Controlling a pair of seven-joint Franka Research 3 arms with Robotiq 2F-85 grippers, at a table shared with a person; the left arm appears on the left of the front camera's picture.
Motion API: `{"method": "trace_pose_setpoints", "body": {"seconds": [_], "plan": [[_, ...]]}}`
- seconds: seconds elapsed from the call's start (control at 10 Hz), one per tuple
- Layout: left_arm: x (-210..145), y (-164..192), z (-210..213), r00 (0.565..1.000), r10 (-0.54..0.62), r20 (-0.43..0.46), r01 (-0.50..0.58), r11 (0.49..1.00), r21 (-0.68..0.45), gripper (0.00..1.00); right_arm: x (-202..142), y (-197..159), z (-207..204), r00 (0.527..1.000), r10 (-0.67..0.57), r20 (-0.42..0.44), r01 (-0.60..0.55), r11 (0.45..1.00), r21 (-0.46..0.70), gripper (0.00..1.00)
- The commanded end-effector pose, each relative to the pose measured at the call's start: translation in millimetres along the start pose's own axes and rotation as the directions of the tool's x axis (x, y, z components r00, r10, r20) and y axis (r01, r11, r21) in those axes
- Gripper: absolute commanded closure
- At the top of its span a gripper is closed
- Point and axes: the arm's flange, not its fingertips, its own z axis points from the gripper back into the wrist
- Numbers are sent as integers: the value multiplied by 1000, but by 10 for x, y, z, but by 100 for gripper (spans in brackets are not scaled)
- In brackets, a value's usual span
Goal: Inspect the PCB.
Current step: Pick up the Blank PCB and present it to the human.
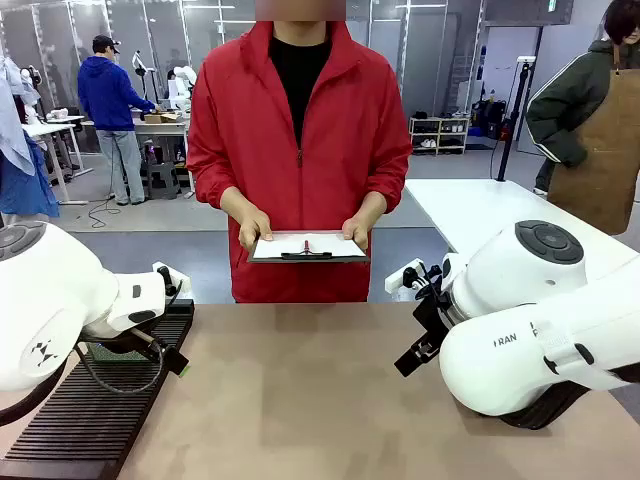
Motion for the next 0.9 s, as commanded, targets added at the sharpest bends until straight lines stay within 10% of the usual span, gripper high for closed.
{"method": "trace_pose_setpoints", "body": {"seconds": [0.0,0.8], "plan": [[1,-2,0,1000,0,0,0,1000,0,0,0,0,0,1000,0,0,0,1000,0,0],[1,-2,0,1000,0,0,0,1000,0,0,0,0,0,1000,0,0,0,1000,0,0]]}}
